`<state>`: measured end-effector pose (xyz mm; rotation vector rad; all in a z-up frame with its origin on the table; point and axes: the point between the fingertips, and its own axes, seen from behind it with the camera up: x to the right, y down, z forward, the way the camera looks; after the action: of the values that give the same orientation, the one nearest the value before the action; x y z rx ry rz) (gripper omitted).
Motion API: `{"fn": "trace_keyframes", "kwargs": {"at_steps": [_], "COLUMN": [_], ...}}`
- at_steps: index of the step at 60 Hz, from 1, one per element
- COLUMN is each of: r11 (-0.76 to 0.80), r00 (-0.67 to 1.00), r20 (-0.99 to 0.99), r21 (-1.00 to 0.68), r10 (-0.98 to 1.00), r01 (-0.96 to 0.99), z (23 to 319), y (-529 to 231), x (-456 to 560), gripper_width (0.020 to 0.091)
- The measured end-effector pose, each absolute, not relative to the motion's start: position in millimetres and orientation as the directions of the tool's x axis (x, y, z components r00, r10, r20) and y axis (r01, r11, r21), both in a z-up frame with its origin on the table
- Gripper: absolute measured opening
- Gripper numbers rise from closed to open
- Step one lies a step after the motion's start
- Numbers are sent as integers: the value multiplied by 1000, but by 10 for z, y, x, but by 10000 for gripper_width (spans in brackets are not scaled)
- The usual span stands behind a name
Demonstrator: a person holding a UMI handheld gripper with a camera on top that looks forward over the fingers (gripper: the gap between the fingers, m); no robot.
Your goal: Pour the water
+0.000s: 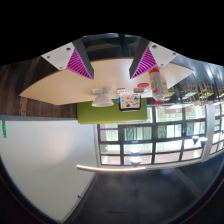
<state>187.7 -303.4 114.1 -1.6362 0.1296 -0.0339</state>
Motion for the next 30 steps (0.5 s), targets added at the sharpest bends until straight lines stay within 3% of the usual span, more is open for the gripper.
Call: {"fn": "trace_keyframes", "kwargs": {"at_steps": [30], "r11": [-106], "r00": [1000], "r20": [-2], "r21": [-994], "r10": [-25], "r01": [-4], "z": [917], "y": [-2924], "x": [1526], "gripper_width": [783]}}
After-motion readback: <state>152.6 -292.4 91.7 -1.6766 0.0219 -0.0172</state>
